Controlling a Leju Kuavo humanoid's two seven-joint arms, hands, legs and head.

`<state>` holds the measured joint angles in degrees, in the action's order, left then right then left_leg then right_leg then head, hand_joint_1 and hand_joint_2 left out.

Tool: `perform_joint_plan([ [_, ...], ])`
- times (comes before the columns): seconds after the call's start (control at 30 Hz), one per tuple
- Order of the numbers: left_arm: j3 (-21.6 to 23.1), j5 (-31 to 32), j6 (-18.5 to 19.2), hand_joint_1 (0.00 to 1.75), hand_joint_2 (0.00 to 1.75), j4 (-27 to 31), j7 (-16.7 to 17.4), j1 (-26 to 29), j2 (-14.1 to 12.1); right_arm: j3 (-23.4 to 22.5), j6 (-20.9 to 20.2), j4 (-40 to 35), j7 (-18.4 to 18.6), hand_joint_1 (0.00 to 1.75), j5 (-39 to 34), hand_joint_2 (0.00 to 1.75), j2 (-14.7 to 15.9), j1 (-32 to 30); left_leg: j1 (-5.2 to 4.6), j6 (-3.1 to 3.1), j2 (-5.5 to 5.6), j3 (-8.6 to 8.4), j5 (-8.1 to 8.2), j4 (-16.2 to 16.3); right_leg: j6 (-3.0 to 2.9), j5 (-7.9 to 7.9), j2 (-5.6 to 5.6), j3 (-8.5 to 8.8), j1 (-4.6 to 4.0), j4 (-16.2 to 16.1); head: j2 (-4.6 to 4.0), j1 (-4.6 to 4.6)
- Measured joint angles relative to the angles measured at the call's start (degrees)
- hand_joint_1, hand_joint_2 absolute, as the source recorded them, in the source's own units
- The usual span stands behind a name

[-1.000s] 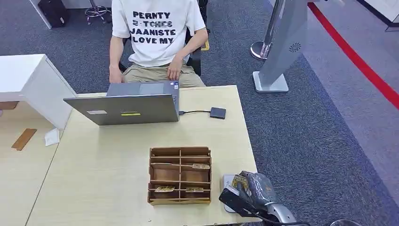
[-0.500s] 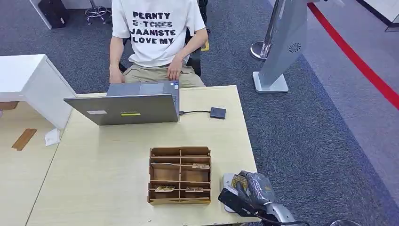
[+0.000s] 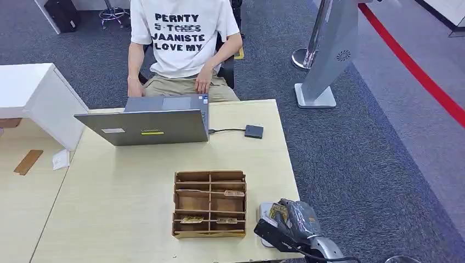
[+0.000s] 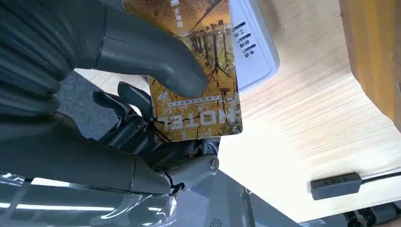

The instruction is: Pass the card to the sensor for recognition and then transmit it.

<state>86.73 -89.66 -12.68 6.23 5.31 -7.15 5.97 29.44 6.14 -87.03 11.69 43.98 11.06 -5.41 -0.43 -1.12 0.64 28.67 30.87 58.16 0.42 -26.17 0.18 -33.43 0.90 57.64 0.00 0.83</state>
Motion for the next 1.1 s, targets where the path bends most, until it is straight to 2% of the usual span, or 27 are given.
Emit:
perform_joint_plan([
  [1.1,0.37,0.00,0.00,0.00,0.00,0.00,0.00,0.00,0.00,0.07,0.17,0.20,0.07,1.75,0.07,1.75,0.00,0.02,0.00,0.00,0.00,-0.03,0.00,0.00,0.00,0.00,0.00,0.03,0.00,0.00,0.00,0.00],
])
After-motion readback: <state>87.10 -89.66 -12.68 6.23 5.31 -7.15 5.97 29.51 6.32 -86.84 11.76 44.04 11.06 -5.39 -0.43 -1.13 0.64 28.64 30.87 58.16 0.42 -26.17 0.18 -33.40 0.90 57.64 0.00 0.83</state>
